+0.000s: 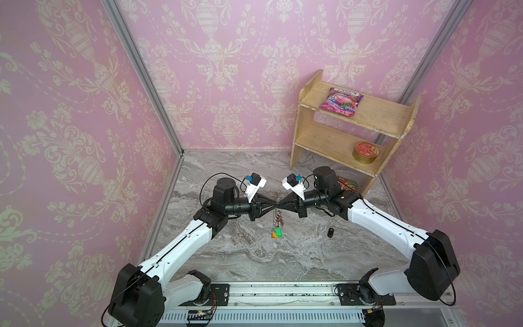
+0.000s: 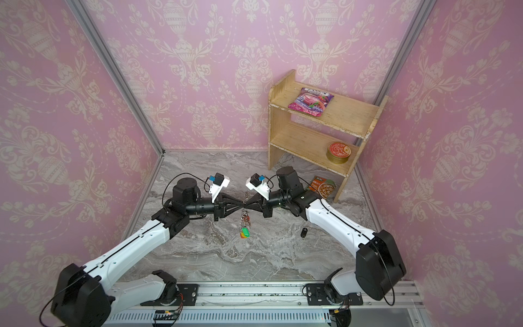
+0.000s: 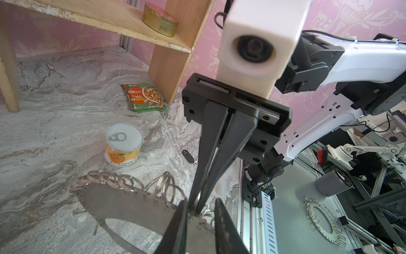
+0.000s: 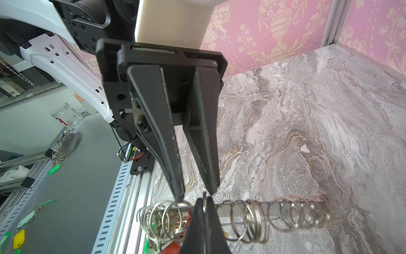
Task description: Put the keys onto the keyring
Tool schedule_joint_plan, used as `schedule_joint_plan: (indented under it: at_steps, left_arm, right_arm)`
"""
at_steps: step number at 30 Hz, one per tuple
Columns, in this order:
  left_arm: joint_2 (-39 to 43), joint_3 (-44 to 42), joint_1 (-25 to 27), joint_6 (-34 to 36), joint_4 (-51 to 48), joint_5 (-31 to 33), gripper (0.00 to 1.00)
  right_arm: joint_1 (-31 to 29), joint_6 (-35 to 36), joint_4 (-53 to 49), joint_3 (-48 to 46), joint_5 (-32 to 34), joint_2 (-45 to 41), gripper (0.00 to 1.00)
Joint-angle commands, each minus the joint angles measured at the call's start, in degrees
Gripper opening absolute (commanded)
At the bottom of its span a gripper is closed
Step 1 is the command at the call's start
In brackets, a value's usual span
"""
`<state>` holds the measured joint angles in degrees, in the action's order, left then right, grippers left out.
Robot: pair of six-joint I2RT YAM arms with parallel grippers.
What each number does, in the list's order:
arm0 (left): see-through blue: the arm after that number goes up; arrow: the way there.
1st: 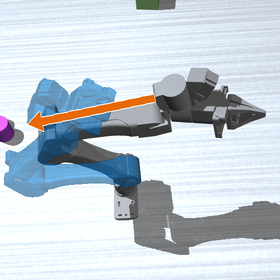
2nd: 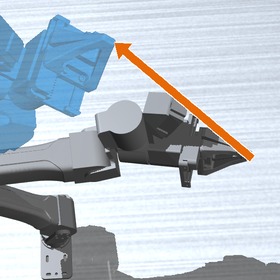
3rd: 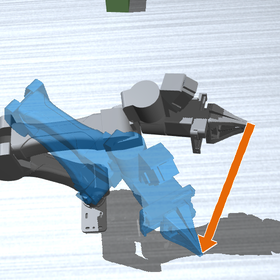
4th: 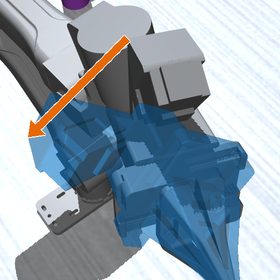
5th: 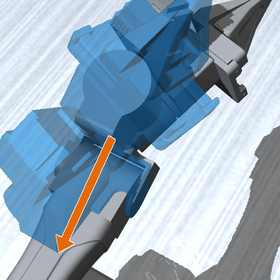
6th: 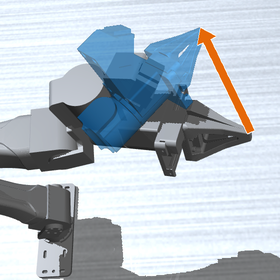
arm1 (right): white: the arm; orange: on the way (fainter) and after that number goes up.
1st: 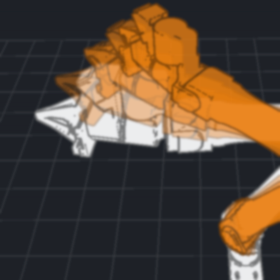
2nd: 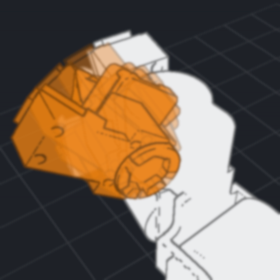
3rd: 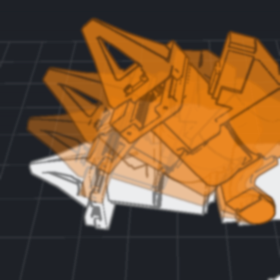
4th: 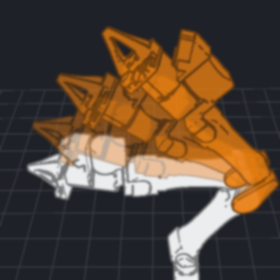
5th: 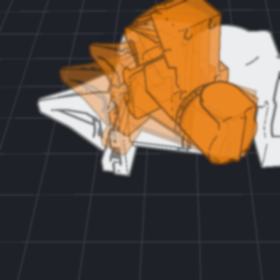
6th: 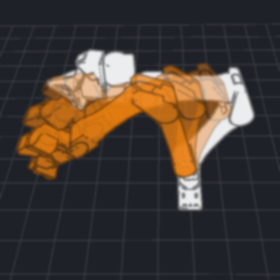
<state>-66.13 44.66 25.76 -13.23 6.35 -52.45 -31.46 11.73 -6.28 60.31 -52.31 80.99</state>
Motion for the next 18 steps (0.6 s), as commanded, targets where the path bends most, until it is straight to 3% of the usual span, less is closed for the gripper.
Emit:
schedule_joint_plan:
  at_steps: [1,11,18]
  left_arm:
    - [-0.2,-0.8,0.3,-0.9,1.0,-1.3,0.24]
    - [-1.0,-0.7,1.4,-2.0,2.0,-2.7,0.12]
    - [-1.3,-0.5,2.6,-1.7,2.0,-2.9,0.1]
  right_arm:
    - [0.5,-1.3,2.4,2.0,-2.2,-1.9,0.0]
    - [0.8,-1.5,3.2,2.0,-2.2,-2.3,0.0]
    - [1.0,-2.4,4.1,2.0,-2.5,-2.5,0.0]
